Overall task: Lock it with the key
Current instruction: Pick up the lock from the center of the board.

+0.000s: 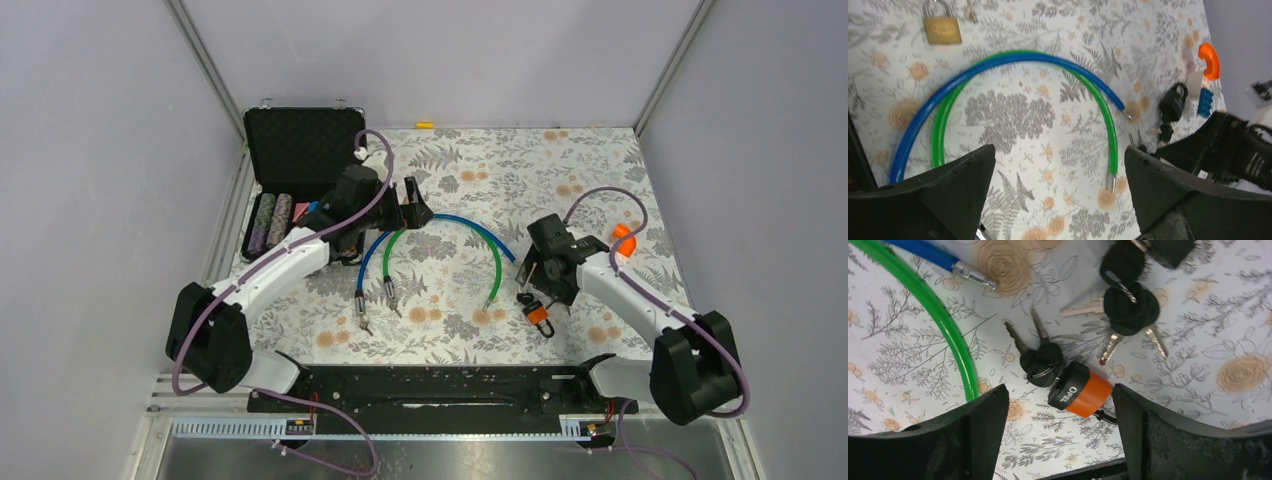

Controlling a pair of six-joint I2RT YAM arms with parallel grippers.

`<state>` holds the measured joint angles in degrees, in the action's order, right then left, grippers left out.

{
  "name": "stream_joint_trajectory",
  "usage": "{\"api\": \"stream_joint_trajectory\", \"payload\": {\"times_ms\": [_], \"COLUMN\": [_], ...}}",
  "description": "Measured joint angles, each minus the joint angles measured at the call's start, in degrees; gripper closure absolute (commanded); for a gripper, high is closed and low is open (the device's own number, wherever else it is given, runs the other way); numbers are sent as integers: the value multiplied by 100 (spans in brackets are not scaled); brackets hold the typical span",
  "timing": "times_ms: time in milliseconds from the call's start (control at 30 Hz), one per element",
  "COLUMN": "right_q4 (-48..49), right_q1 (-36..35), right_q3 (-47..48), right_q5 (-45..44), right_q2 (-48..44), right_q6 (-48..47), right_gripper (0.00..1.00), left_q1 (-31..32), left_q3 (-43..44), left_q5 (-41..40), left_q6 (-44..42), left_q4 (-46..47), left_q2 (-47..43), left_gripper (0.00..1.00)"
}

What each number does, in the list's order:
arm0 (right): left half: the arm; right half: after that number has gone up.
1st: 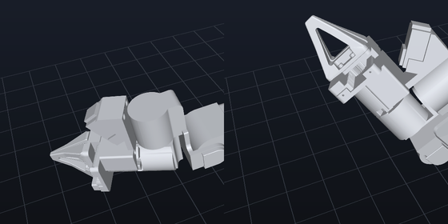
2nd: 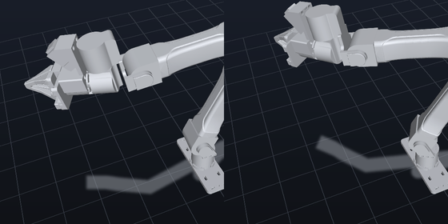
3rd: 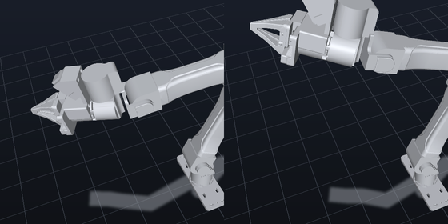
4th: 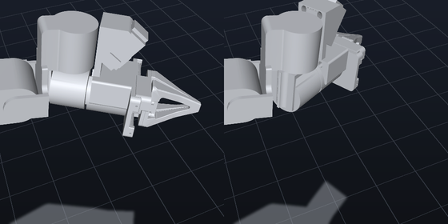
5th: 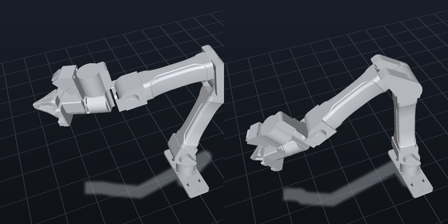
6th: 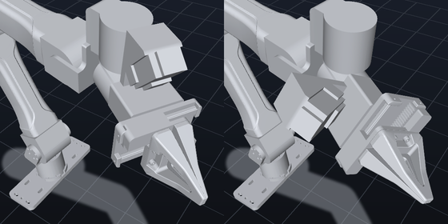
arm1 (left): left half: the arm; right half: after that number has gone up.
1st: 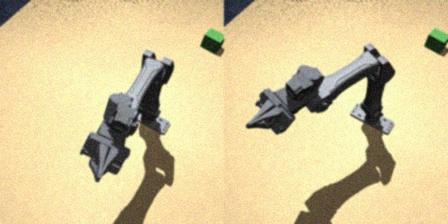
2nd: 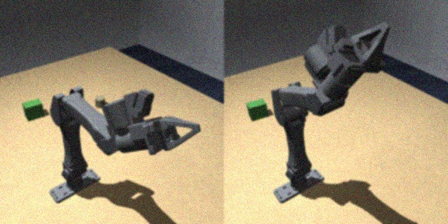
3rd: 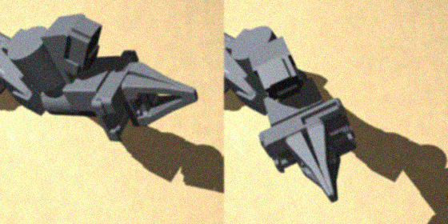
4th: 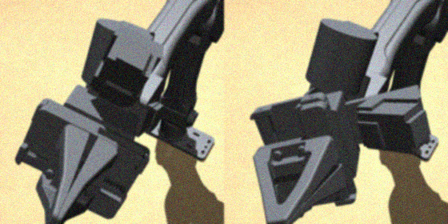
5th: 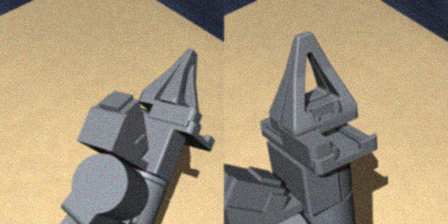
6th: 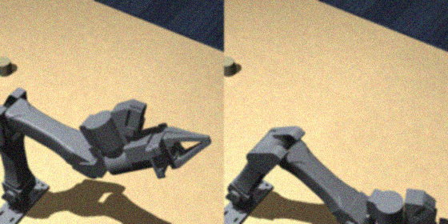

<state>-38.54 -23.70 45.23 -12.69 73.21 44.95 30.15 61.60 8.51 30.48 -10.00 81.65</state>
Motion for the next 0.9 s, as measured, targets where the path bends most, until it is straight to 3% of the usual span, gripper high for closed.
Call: {"api": "stream_joint_trajectory", "payload": {"times_ms": [267,533,667,800,900], "right_q4": [-186,-33,197,271,321], "right_q1": [0,0,2,2,2], "right_q3": [-391,-802,-826,-907,-925], "right_q5": [-289,-289,-286,-295,-286], "right_q2": [-280,-131,44,116,68], "right_q6": [1349,2380,2621,2739,2809], "right_gripper": [32,34,40,69,76], "left_q1": [162,162,162,162,162], "left_q3": [-627,-691,-691,-691,-691], "left_q5": [-7,-17,-20,-20,-15], "left_q6": [160,205,205,203,203], "left_q4": [-81,-81,-83,-85,-83], "left_q2": [-354,-356,-356,-356,-356], "left_gripper": [1,1,1,1,1]}}
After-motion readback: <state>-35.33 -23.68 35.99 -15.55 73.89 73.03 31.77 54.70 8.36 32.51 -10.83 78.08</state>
